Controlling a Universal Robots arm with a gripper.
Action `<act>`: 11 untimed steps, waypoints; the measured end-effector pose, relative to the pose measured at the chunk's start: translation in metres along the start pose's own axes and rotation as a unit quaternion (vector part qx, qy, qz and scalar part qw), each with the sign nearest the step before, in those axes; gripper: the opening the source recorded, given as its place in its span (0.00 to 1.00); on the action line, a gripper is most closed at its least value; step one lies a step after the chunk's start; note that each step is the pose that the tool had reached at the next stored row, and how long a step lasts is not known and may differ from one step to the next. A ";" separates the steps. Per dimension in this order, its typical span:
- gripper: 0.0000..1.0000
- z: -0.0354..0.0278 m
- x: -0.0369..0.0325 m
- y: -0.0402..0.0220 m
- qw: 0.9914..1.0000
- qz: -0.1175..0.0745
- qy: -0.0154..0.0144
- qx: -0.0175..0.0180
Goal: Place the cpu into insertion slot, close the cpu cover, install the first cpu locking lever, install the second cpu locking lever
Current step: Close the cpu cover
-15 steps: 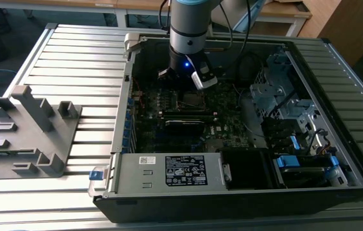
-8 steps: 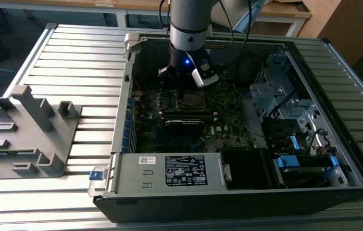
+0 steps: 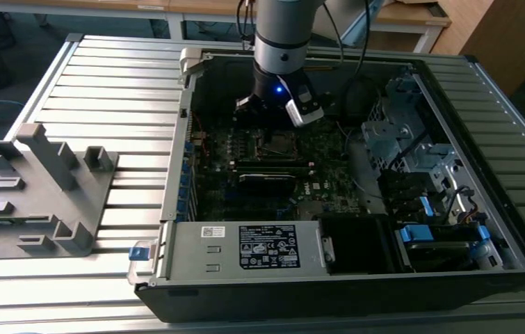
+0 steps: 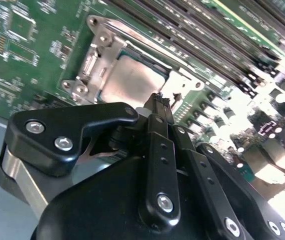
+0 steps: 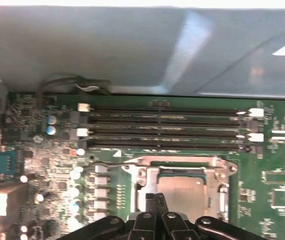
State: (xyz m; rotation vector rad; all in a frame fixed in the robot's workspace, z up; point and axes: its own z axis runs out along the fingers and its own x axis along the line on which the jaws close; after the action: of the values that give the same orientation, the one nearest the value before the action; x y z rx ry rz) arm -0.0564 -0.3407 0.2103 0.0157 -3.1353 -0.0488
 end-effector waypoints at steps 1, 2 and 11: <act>0.11 0.0000 -0.0021 0.0000 1.000 0.000 0.000 0.000; 0.11 0.0000 -0.0042 0.0000 1.000 0.000 0.000 0.000; 0.11 -0.0001 -0.0146 -0.0002 1.000 0.000 0.000 0.000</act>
State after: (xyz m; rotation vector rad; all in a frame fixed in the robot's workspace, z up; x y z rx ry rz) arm -0.0418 -0.3407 0.2102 0.0154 -3.1352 -0.0488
